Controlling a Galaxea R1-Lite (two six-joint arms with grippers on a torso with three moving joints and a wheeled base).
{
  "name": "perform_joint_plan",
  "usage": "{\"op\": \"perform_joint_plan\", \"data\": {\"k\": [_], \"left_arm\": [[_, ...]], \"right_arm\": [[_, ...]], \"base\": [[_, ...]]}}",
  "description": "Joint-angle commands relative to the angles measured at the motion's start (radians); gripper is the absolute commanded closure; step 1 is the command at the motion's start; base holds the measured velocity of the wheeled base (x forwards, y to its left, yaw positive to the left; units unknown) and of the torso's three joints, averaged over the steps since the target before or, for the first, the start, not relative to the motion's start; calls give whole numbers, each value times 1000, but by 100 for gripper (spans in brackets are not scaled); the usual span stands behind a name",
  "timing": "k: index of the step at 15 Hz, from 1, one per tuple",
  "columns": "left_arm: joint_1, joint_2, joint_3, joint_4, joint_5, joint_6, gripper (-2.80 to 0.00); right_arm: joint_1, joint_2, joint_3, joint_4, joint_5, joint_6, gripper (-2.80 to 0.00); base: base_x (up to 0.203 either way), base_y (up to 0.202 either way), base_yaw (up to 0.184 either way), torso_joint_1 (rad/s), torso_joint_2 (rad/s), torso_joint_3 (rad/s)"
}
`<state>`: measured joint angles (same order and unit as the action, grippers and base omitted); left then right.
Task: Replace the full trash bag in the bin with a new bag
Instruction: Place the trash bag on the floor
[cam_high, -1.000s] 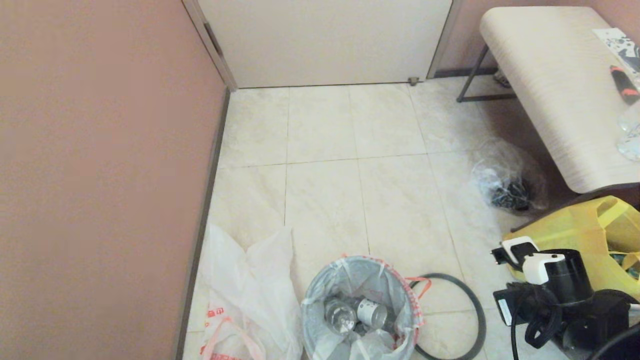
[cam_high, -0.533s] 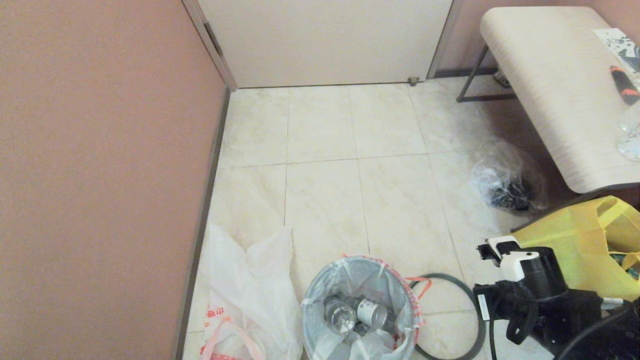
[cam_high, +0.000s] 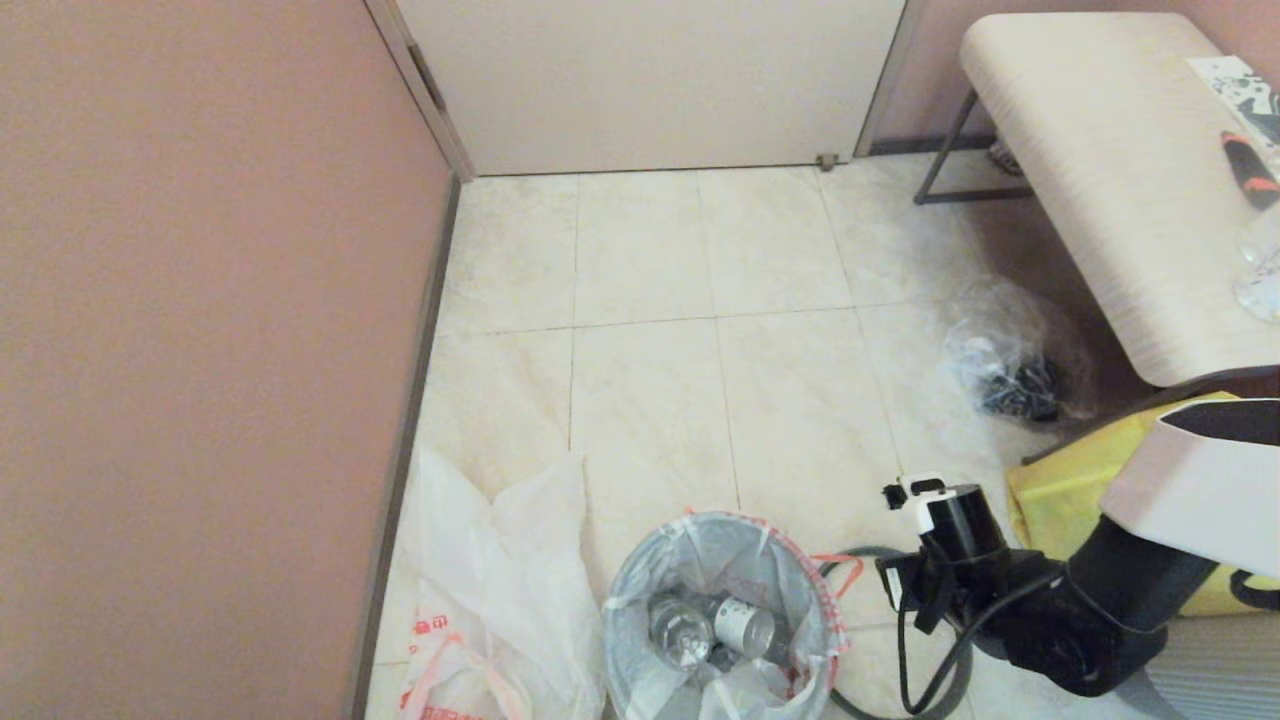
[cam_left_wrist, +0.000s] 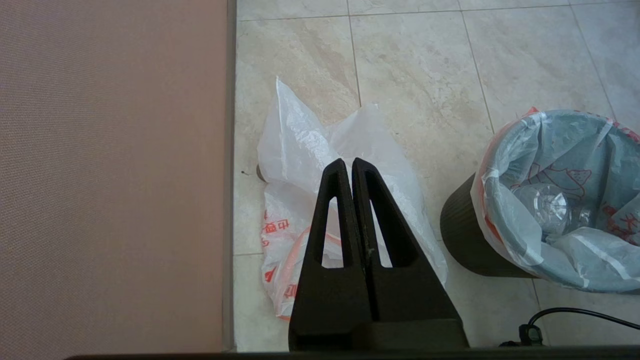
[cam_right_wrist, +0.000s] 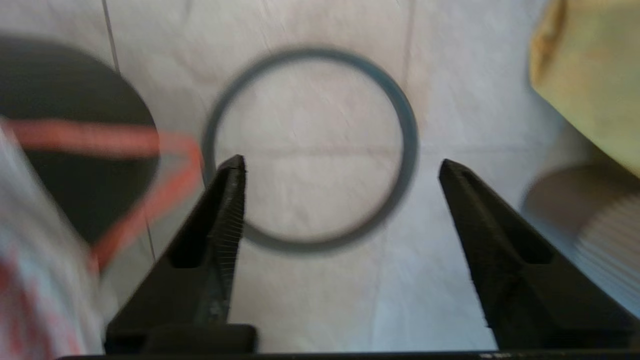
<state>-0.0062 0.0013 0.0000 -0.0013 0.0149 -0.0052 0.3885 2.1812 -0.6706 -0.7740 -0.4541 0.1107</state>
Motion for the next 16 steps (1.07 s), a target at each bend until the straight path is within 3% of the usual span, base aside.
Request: {"op": "perform_joint_plan", "data": {"k": [1, 10, 16], "left_arm": [[0, 0, 0, 0, 0, -1, 0], [0, 0, 0, 0, 0, -1, 0], [0, 0, 0, 0, 1, -1, 0]], "right_arm": [[-4, 77, -46, -12, 5, -2, -280], [6, 26, -59, -13, 38, -22, -280], [25, 106, -78, -14, 52, -27, -280]], "base": [[0, 0, 0, 0, 0, 0], [0, 0, 0, 0, 0, 0], [0, 0, 0, 0, 0, 0]]}}
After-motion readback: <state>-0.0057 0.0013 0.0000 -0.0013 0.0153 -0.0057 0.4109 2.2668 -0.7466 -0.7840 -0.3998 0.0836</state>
